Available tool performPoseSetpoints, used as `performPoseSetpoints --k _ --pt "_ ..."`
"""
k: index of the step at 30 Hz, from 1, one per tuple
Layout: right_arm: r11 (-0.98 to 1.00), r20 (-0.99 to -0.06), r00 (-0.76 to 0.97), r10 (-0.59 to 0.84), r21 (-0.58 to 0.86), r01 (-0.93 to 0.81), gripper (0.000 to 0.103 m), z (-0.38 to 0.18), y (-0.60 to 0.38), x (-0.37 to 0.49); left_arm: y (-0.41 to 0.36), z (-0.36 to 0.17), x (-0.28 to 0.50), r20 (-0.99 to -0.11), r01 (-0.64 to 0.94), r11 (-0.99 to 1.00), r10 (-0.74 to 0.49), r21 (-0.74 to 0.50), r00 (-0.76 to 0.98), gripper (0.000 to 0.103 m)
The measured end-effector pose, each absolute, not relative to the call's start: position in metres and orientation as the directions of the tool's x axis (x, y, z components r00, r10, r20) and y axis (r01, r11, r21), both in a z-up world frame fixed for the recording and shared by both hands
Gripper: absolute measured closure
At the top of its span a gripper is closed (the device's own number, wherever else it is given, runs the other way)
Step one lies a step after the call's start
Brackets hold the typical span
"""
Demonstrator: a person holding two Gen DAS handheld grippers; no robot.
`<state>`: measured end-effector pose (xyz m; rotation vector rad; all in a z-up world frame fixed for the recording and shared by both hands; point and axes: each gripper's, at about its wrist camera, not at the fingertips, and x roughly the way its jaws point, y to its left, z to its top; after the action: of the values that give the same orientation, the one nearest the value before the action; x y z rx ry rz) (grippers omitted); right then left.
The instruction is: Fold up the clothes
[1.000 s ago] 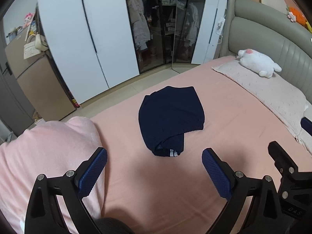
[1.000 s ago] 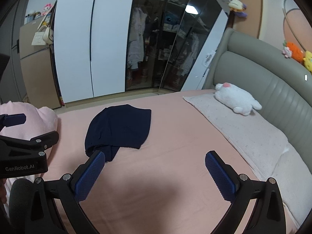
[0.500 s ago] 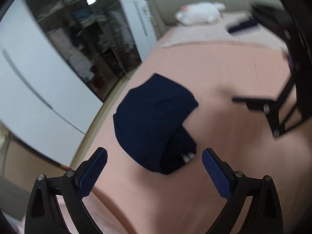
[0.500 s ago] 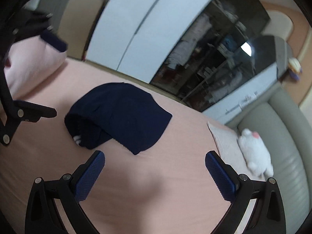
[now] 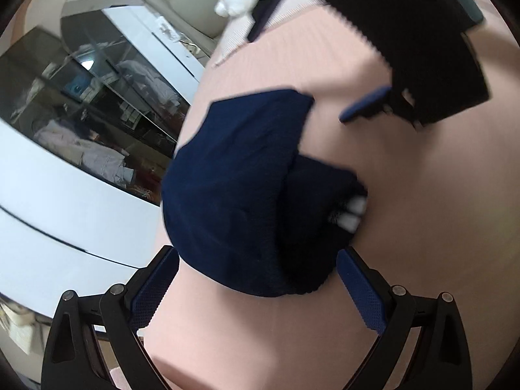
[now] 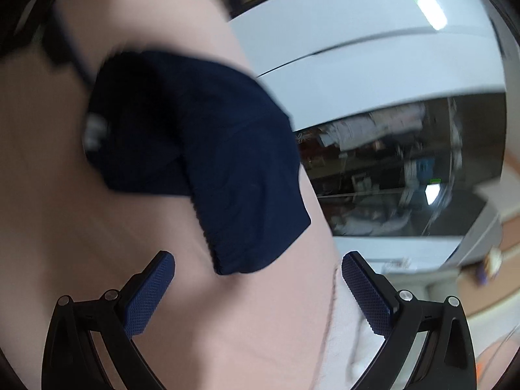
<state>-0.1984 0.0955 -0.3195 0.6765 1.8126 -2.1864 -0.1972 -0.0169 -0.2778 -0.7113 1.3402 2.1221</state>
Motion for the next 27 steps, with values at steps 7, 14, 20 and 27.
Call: performPoseSetpoints --k 7,14,20,27 --pt "-0.183 -0.430 -0.898 0.091 -0.894 0.410 0.000 -0.329 0.097 -0.216 -0.009 -0.296 -0.193 -0.599 -0.613 -0.325 0.153 0.720 -0.786 0.002" --pt "-0.192 -0.416 -0.908 0.057 -0.897 0.399 0.000 -0.324 0.094 -0.233 0.002 -0.298 -0.225 -0.561 -0.543 -0.408 0.086 0.734 -0.823 0.001" --pt "-0.245 -0.483 -0.872 0.079 -0.857 0.453 0.000 -0.317 0.096 -0.242 0.001 -0.302 -0.230 -0.574 -0.546 -0.435 0.078 0.716 -0.815 0.000" --pt "-0.218 -0.525 -0.849 0.065 -0.837 0.501 0.066 -0.334 0.093 -0.216 -0.004 -0.304 -0.226 -0.537 -0.518 -0.464 0.104 0.718 -0.837 0.002"
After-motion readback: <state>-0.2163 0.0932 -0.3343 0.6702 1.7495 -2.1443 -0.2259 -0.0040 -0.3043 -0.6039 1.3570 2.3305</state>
